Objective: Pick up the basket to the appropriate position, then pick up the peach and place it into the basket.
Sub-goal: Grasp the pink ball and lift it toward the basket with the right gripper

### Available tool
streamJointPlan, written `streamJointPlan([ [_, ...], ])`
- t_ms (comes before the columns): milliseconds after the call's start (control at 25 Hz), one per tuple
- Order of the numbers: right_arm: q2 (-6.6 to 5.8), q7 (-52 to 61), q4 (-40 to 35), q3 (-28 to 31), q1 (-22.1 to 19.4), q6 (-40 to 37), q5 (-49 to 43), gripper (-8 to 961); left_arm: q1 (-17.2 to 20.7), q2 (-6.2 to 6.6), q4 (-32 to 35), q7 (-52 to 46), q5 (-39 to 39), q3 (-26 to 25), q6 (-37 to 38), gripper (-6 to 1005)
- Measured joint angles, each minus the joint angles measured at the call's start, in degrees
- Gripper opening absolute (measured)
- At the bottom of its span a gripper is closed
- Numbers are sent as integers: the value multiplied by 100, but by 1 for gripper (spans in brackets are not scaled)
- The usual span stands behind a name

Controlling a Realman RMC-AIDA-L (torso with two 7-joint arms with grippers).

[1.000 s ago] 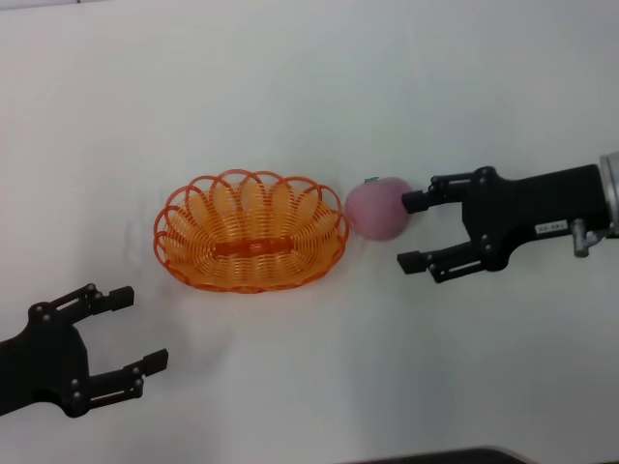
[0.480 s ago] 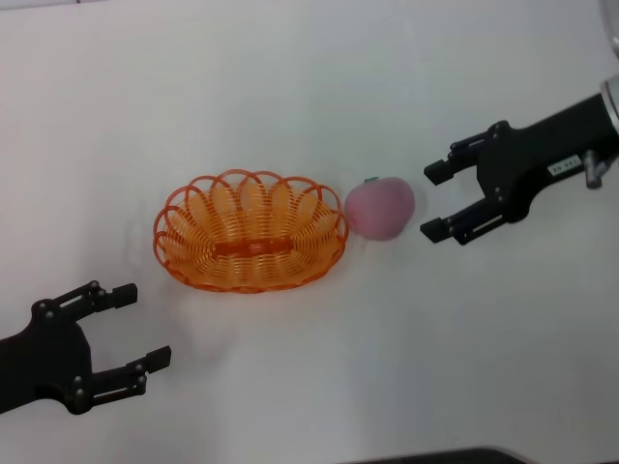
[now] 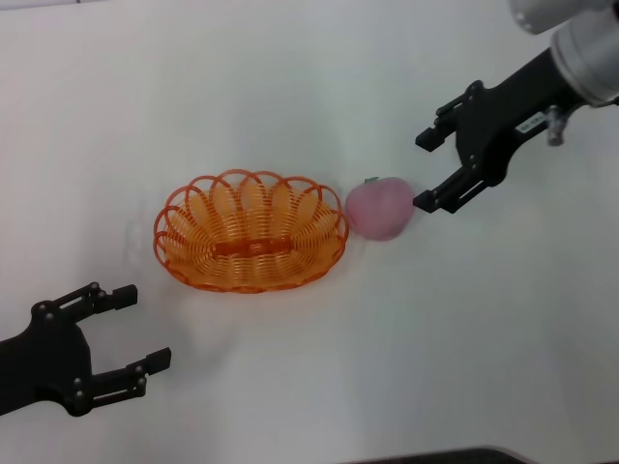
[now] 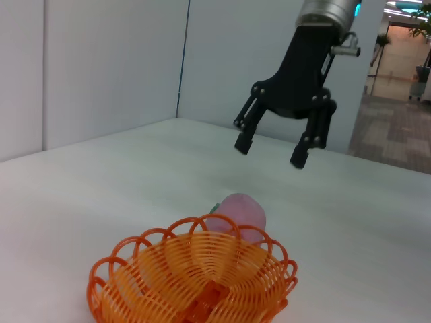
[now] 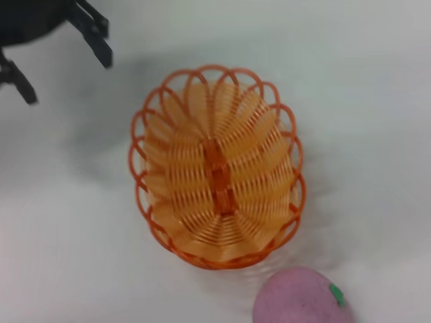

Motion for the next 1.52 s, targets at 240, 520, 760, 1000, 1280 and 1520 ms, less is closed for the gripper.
streamJointPlan([
  [240,33,248,167,-857,-7,592,3,848,-11,0,1,-3,1,0,-15,831],
  [520,8,392,814,-1606,38,1480,119,846,-14,0,1,-5,1,0,-18,830],
  [760,-14,412,1146,-1994,42,1954,348,845,-14,0,1,-14,1,0,18,829],
  [1000,-21,415,1265,-2129,46,2070,391,843,-14,0,5,-29,0,0,24,829],
  [1280,-15,448,1296,-2134,25,2127,488,842,-14,0,2,-31,0,0,19,829],
  [1520,-38,448,1269,-2115,-19,2146,741,669,-14,0,28,-38,7,0,27,829],
])
